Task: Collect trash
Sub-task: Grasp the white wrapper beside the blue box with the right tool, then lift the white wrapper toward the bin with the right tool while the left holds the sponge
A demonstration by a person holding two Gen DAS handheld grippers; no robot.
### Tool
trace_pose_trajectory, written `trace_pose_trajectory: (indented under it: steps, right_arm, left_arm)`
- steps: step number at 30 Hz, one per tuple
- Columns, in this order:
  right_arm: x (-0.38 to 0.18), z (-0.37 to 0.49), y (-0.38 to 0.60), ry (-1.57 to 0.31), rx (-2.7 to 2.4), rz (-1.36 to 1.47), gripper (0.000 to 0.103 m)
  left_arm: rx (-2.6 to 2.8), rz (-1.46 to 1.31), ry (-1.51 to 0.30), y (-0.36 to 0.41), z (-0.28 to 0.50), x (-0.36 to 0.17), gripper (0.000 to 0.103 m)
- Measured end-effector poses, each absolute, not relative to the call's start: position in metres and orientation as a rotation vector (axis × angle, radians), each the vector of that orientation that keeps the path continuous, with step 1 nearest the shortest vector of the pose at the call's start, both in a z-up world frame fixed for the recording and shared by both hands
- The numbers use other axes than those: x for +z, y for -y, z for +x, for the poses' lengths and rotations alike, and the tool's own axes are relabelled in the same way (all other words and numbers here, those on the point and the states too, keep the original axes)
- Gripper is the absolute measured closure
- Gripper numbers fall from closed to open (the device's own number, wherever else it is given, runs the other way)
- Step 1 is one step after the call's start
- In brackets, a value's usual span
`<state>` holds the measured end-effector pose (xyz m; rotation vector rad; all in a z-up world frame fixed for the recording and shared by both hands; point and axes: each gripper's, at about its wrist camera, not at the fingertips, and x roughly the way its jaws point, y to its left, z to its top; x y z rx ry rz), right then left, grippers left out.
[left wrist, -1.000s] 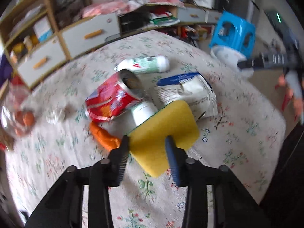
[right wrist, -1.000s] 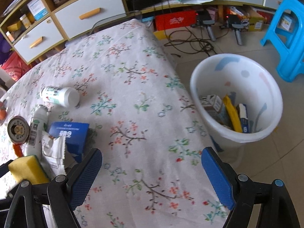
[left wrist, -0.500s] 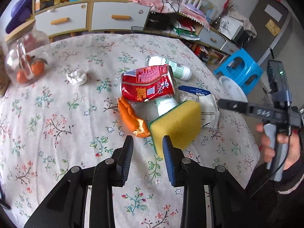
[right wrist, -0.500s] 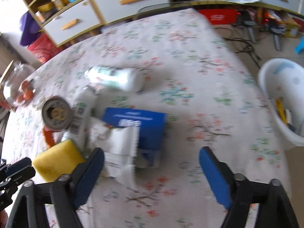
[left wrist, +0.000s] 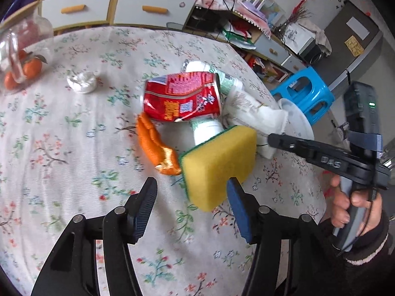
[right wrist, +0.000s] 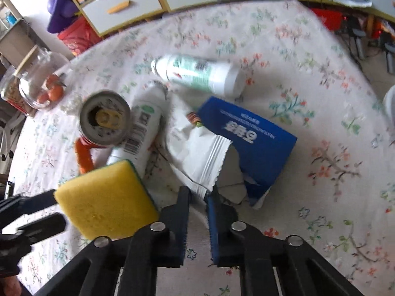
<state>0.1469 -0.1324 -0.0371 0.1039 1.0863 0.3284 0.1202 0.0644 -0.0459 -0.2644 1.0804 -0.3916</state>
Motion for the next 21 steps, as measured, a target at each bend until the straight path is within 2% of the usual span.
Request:
trace_pose_trajectory:
  steps: [8,10,15,21]
  right_arm:
    - [-0.022,0.136,0.165,-1.046,0.292,0.156,0.096]
    - [-0.02,0.134,0.174,-1.047,0.283,0.17,0.096]
    - [-0.014,0.126,0.195,-1.031,0.267,0.195,0.096]
    - [-0.002,0.118,0.23,-0.984,0.23,0.245,0.096]
  left_arm:
    - [-0.404,-0.376,-1.114,-0.056,0.132,-0.066,0.044]
    - [-0.417,-0.375,-1.108,-0.054,0.131,-0.066,0.061]
    - [-0.413,-0.314,-1.071,-0.043,0.122,-0.053,0.068]
    - [-0.448,-0.298,-0.994,-0.034,0.104,-0.025,0.069]
